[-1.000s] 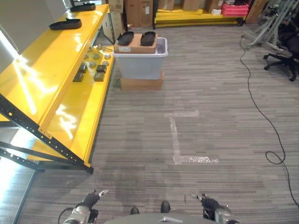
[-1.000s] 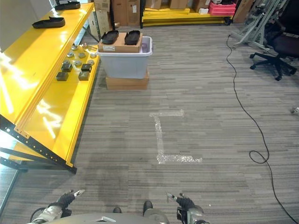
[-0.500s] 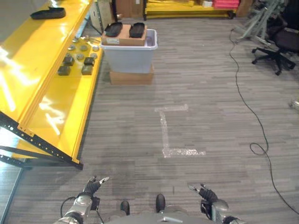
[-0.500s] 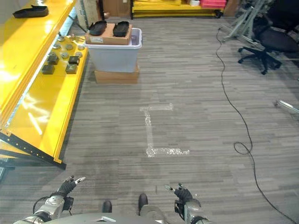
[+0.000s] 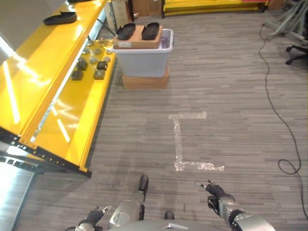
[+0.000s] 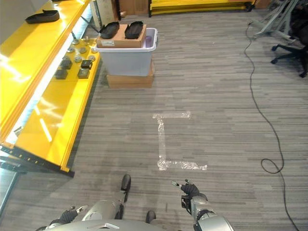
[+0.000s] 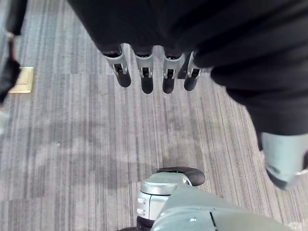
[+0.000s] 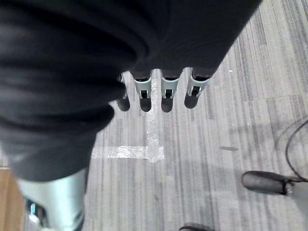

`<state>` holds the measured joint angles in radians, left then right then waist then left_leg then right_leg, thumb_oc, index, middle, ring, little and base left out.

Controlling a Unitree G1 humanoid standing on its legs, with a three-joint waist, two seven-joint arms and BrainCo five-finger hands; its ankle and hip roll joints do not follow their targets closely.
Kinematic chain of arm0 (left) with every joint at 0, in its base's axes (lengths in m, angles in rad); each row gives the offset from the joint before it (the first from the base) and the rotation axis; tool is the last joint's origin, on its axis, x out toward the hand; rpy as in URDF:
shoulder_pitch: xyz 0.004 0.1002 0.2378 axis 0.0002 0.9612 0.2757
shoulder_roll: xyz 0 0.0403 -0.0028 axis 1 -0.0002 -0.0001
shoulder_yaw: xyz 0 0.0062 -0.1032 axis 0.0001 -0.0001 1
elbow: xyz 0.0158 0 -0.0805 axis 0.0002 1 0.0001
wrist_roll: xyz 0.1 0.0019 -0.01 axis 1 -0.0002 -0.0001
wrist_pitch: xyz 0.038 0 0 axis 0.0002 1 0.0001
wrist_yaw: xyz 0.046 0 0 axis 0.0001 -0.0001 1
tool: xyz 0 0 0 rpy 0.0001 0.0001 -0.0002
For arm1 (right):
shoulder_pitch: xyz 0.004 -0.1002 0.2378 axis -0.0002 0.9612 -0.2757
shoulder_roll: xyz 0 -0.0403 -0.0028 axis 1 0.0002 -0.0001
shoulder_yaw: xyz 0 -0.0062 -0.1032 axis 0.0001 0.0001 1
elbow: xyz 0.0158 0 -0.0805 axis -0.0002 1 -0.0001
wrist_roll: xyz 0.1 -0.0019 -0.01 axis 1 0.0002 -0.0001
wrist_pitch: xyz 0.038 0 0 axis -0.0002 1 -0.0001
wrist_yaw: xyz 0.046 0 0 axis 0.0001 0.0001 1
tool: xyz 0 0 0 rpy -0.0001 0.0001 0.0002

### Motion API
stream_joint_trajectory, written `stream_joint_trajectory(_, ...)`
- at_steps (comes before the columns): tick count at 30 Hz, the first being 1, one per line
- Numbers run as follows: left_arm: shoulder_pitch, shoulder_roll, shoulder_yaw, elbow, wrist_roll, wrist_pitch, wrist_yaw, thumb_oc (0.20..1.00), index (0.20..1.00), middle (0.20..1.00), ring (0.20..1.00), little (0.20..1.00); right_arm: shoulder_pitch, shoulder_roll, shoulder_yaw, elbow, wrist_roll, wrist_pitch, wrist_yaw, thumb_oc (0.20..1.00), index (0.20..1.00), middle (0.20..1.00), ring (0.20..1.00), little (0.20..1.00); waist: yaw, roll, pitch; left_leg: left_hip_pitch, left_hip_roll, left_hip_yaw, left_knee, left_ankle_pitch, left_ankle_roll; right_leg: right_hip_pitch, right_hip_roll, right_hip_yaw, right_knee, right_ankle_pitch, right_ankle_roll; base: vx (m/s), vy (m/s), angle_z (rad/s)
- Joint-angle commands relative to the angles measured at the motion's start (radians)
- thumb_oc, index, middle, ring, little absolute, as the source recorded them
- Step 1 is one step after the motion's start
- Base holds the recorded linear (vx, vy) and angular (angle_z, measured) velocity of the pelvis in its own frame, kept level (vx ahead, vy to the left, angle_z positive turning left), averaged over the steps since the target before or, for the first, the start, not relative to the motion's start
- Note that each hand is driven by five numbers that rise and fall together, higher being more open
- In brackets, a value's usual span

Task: Move parts from the plastic box to the shelf.

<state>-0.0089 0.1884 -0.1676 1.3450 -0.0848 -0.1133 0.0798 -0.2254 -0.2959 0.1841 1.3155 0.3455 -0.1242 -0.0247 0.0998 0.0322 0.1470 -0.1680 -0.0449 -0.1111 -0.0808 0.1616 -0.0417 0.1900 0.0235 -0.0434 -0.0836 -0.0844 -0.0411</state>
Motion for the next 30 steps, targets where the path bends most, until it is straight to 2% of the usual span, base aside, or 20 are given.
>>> stream_joint_trajectory(1,-0.037,0.057,-0.003,-0.001,0.036,-0.008,0.006,1.000,1.000,1.000,1.000,1.000,0.033,0.031,-0.003,-0.029,-0.018,-0.020,0.021,1.000,1.000,1.000,1.000,1.000,0.015,-0.036,-0.066,0.020,-0.039,-0.006,0.090,-0.077,0.052,-0.036,-0.064,0.002,0.274,-0.026,0.175,0.22,0.107,-0.24)
stream_joint_trajectory(2,-0.037,0.057,-0.003,-0.001,0.036,-0.008,0.006,1.000,1.000,1.000,1.000,1.000,0.033,0.031,-0.003,-0.029,-0.018,-0.020,0.021,1.000,1.000,1.000,1.000,1.000,0.016,-0.037,-0.066,0.020,-0.039,-0.005,0.091,-0.077,0.053,-0.039,-0.065,0.003,0.278,-0.029,0.175,0.20,0.163,-0.06)
stream_joint_trajectory(3,-0.057,0.078,-0.015,-0.026,0.045,-0.006,0.015,1.000,1.000,1.000,1.000,1.000,0.022,0.049,0.024,-0.071,-0.035,-0.021,0.022,1.000,1.000,1.000,1.000,1.000,-0.012,-0.026,-0.030,0.050,-0.031,-0.017,0.115,-0.097,0.071,-0.155,-0.059,0.024,0.524,0.079,0.216,0.16,0.160,-0.17)
stream_joint_trajectory(5,-0.077,0.089,-0.026,-0.036,0.045,-0.006,0.022,1.000,1.000,1.000,1.000,1.000,0.008,0.062,0.023,-0.090,-0.017,-0.026,0.014,1.000,1.000,1.000,1.000,1.000,-0.033,-0.003,-0.006,0.088,-0.011,-0.026,0.108,-0.112,0.078,-0.249,-0.060,0.008,0.606,0.080,0.213,0.21,0.153,-0.08)
stream_joint_trajectory(6,-0.083,0.094,-0.033,-0.040,0.048,-0.007,0.026,1.000,1.000,1.000,1.000,1.000,0.006,0.073,0.024,-0.108,-0.001,-0.027,0.017,1.000,1.000,1.000,1.000,1.000,-0.040,0.002,-0.001,0.110,-0.002,-0.030,0.093,-0.117,0.078,-0.281,-0.075,-0.017,0.582,0.064,0.201,0.25,0.062,0.38)
stream_joint_trajectory(8,-0.105,0.099,-0.043,-0.032,0.049,-0.007,0.030,1.000,1.000,1.000,1.000,1.000,0.008,0.083,0.026,-0.111,0.020,-0.025,0.027,1.000,1.000,1.000,1.000,1.000,-0.056,0.000,0.003,0.147,0.008,-0.040,0.066,-0.128,0.069,-0.281,-0.105,-0.058,0.429,0.034,0.179,0.30,-0.018,0.33)
stream_joint_trajectory(9,-0.117,0.101,-0.049,-0.031,0.044,-0.010,0.035,1.000,1.000,1.000,1.000,1.000,0.009,0.085,0.030,-0.110,0.024,-0.026,0.025,1.000,1.000,1.000,1.000,1.000,-0.060,-0.006,0.000,0.157,0.010,-0.043,0.055,-0.139,0.062,-0.301,-0.112,-0.067,0.328,0.043,0.173,0.22,-0.048,0.17)
stream_joint_trajectory(10,-0.117,0.101,-0.049,-0.031,0.044,-0.011,0.035,1.000,1.000,1.000,1.000,1.000,0.009,0.085,0.030,-0.109,0.024,-0.026,0.025,1.000,1.000,1.000,1.000,1.000,-0.062,-0.004,0.006,0.166,0.012,-0.045,0.052,-0.141,0.061,-0.289,-0.110,-0.071,0.320,0.044,0.172,0.32,-0.098,0.14)
stream_joint_trajectory(11,-0.143,0.099,-0.060,-0.037,0.041,-0.016,0.038,1.000,1.000,1.000,1.000,1.000,0.019,0.086,0.042,-0.104,0.021,-0.026,0.020,1.000,1.000,1.000,1.000,1.000,-0.081,-0.017,0.002,0.191,0.011,-0.064,0.040,-0.163,0.045,-0.307,-0.116,-0.051,0.181,0.084,0.175,0.33,-0.135,-0.04)
stream_joint_trajectory(12,-0.155,0.101,-0.064,-0.042,0.042,-0.022,0.041,1.000,1.000,1.000,1.000,1.000,0.026,0.083,0.047,-0.101,0.015,-0.027,0.011,1.000,1.000,1.000,1.000,1.000,-0.091,-0.026,0.000,0.200,0.020,-0.068,0.040,-0.179,0.038,-0.311,-0.111,-0.019,0.138,0.101,0.179,0.42,-0.183,0.04)
stream_joint_trajectory(16,-0.156,0.098,-0.087,-0.058,0.074,-0.025,0.043,1.000,1.000,1.000,1.000,1.000,0.054,0.087,0.054,-0.078,0.003,-0.025,0.014,1.000,1.000,1.000,1.000,1.000,-0.090,-0.048,-0.020,0.215,0.038,-0.077,0.071,-0.214,0.019,-0.270,-0.103,-0.026,0.127,0.101,0.157,0.30,-0.197,0.51)
stream_joint_trajectory(17,-0.143,0.102,-0.110,-0.086,0.105,-0.031,0.036,1.000,1.000,1.000,1.000,1.000,0.078,0.068,0.048,-0.063,-0.004,-0.020,0.018,1.000,1.000,1.000,1.000,1.000,-0.092,-0.056,-0.023,0.183,0.041,-0.091,0.221,-0.229,-0.007,-0.234,-0.102,-0.045,0.111,0.086,0.137,0.23,-0.145,0.57)
stream_joint_trajectory(18,-0.143,0.102,-0.110,-0.086,0.105,-0.031,0.036,1.000,1.000,1.000,1.000,1.000,0.078,0.068,0.048,-0.063,-0.004,-0.020,0.018,1.000,1.000,1.000,1.000,1.000,-0.093,-0.056,-0.023,0.183,0.041,-0.092,0.221,-0.229,-0.007,-0.234,-0.102,-0.045,0.111,0.086,0.137,0.34,-0.205,0.57)
stream_joint_trajectory(19,-0.143,0.100,-0.109,-0.110,0.100,-0.032,0.034,1.000,1.000,1.000,1.000,1.000,0.072,0.040,0.035,-0.059,0.000,-0.021,0.014,1.000,1.000,1.000,1.000,1.000,-0.079,-0.060,0.010,0.099,0.007,-0.111,0.392,-0.188,-0.011,-0.202,-0.109,-0.045,0.114,0.075,0.118,0.17,-0.076,0.49)
stream_joint_trajectory(20,-0.143,0.097,-0.107,-0.111,0.095,-0.033,0.034,1.000,1.000,1.000,1.000,1.000,0.067,0.031,0.030,-0.051,0.000,-0.021,0.013,1.000,1.000,1.000,1.000,1.000,-0.073,-0.062,0.018,0.069,-0.007,-0.118,0.435,-0.180,-0.008,-0.189,-0.110,-0.047,0.109,0.069,0.112,0.16,-0.074,0.25)
stream_joint_trajectory(23,-0.130,0.092,-0.099,-0.095,0.091,-0.029,0.029,1.000,1.000,1.000,1.000,1.000,0.058,0.007,0.012,-0.032,-0.021,-0.015,0.004,1.000,1.000,1.000,1.000,1.000,-0.056,-0.066,0.023,0.008,-0.008,-0.074,0.396,-0.193,-0.005,-0.152,-0.119,-0.060,0.092,0.052,0.112,0.28,-0.015,-0.07)
stream_joint_trajectory(24,-0.110,0.086,-0.080,-0.073,0.089,-0.022,0.023,1.000,1.000,1.000,1.000,1.000,0.048,-0.011,0.005,-0.023,-0.035,-0.011,-0.003,1.000,1.000,1.000,1.000,1.000,-0.039,-0.049,0.010,-0.011,-0.014,-0.042,0.245,-0.165,0.000,-0.113,-0.106,-0.068,0.056,0.043,0.125,0.45,0.059,0.08)
stream_joint_trajectory(26,-0.072,0.080,-0.073,-0.017,0.108,-0.015,0.014,1.000,1.000,1.000,1.000,1.000,0.033,-0.019,0.010,-0.028,-0.046,-0.017,0.002,1.000,1.000,1.000,1.000,1.000,0.003,-0.026,-0.011,-0.062,-0.037,-0.031,0.124,-0.092,0.001,-0.058,-0.083,-0.042,0.024,0.016,0.135,0.55,0.150,0.15)
stream_joint_trajectory(28,-0.047,0.080,-0.061,-0.001,0.115,-0.012,0.011,1.000,1.000,1.000,1.000,1.000,0.018,-0.015,0.019,-0.033,-0.063,-0.014,0.011,1.000,1.000,1.000,1.000,1.000,0.015,-0.024,-0.025,-0.031,-0.038,-0.046,0.123,-0.106,0.012,-0.052,-0.086,-0.028,0.034,0.004,0.141,0.36,0.153,-0.52)
stream_joint_trajectory(30,-0.035,0.086,-0.021,0.026,0.106,0.002,0.017,1.000,1.000,1.000,1.000,1.000,0.000,0.005,0.030,-0.042,-0.112,-0.019,0.002,1.000,1.000,1.000,1.000,1.000,0.021,-0.043,-0.044,0.001,-0.041,-0.047,0.161,-0.143,0.038,-0.080,-0.110,-0.037,0.194,-0.032,0.166,0.37,0.187,-1.27)
